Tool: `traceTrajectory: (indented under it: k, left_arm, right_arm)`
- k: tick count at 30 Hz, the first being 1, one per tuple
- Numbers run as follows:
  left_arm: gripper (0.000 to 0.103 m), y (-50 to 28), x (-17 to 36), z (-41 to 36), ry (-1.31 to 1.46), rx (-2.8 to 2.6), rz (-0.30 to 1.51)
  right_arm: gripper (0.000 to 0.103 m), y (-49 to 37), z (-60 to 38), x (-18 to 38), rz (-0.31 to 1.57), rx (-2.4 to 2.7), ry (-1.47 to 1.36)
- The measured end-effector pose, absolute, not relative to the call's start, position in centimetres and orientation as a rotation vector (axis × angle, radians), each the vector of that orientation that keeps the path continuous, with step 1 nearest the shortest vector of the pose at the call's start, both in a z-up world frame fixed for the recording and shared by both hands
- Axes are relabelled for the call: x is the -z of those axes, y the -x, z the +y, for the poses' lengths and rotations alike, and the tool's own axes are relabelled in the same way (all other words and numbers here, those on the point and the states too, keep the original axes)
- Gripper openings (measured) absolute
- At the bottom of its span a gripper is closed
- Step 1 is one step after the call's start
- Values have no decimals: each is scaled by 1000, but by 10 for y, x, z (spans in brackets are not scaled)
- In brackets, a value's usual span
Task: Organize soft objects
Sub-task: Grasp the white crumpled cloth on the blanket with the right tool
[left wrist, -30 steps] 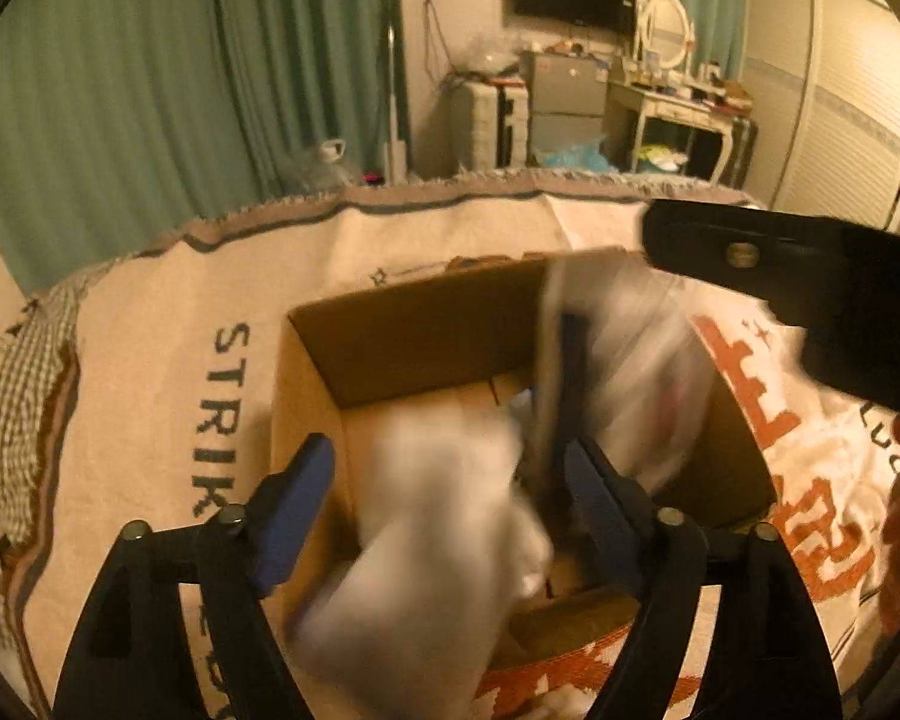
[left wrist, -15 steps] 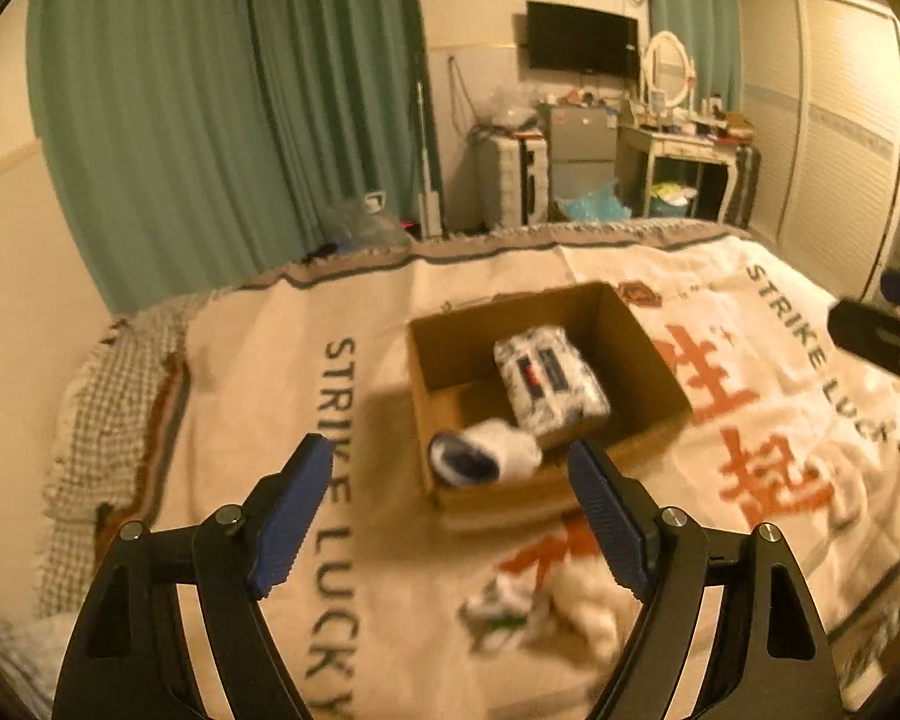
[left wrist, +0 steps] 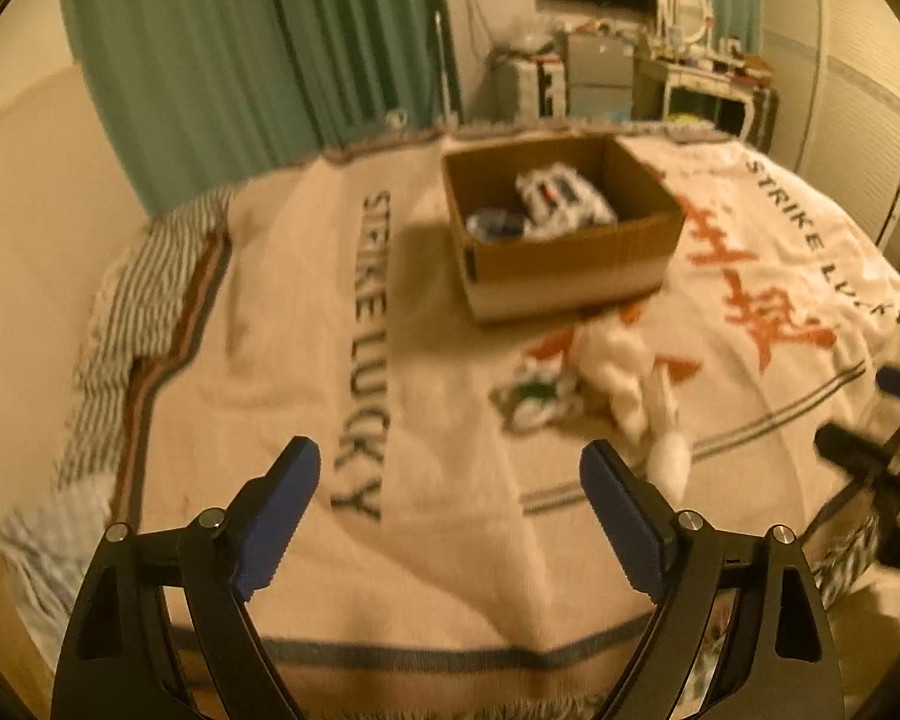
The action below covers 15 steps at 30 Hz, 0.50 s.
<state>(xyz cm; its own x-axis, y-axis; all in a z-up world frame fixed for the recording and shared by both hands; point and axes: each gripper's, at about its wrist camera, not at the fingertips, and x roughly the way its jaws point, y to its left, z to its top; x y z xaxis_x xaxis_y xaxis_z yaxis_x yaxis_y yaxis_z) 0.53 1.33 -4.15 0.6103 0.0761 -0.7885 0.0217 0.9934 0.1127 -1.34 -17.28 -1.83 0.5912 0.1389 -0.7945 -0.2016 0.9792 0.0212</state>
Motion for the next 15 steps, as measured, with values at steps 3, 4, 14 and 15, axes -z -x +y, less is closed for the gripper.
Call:
traceTrajectory:
  k: [3,4,14,15]
  left_arm:
    - [90,1,61,17,-75,-7,961]
    - [90,2,67,15,-77,1,976]
    - [90,-19,133,23,-2,1,1110]
    - [90,-24,138,25,32,-1,1126]
  right_arm:
    - [93,24,-169,49,976,-207,73]
    - [93,25,-166,61,995,-213,75]
    - [88,-11,-138,131,1076,-290,81]
    - [86,-17,-137,138,1088,-292,78]
